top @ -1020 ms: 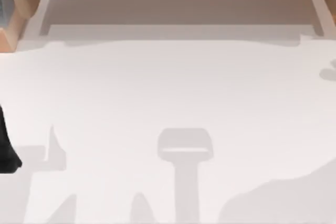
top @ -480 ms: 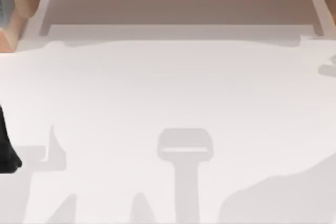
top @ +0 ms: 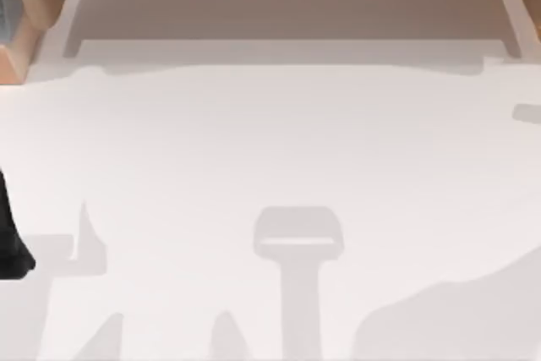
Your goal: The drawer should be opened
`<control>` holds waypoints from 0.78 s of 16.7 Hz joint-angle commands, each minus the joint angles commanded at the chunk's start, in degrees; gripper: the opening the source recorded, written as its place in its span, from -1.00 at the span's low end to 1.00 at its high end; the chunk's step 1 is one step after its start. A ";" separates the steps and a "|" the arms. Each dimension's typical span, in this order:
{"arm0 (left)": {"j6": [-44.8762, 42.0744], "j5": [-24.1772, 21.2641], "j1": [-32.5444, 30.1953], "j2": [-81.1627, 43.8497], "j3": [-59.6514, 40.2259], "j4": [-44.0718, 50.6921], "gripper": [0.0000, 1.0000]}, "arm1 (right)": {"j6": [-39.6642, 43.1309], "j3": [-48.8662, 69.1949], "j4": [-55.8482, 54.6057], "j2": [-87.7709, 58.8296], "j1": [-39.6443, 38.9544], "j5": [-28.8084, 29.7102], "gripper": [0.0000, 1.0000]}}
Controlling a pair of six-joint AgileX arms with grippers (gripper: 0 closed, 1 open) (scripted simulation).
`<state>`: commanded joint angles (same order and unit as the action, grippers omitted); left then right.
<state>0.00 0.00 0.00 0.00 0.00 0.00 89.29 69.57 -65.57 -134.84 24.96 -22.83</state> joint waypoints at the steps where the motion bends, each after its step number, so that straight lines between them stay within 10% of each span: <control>1: 0.00 0.00 0.00 0.00 0.00 0.00 1.00 | 0.00 0.00 0.00 0.00 0.00 0.00 -0.66; 4: 0.00 0.00 0.00 0.00 0.00 0.00 1.00 | 0.00 0.00 0.00 0.00 0.00 0.00 -1.00; 13: 0.00 0.00 0.00 0.00 0.00 0.00 1.00 | -0.10 -0.20 0.01 0.00 0.17 -0.07 -1.00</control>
<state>0.00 0.00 0.00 0.00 0.00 0.00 89.19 69.37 -65.55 -134.84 25.13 -22.90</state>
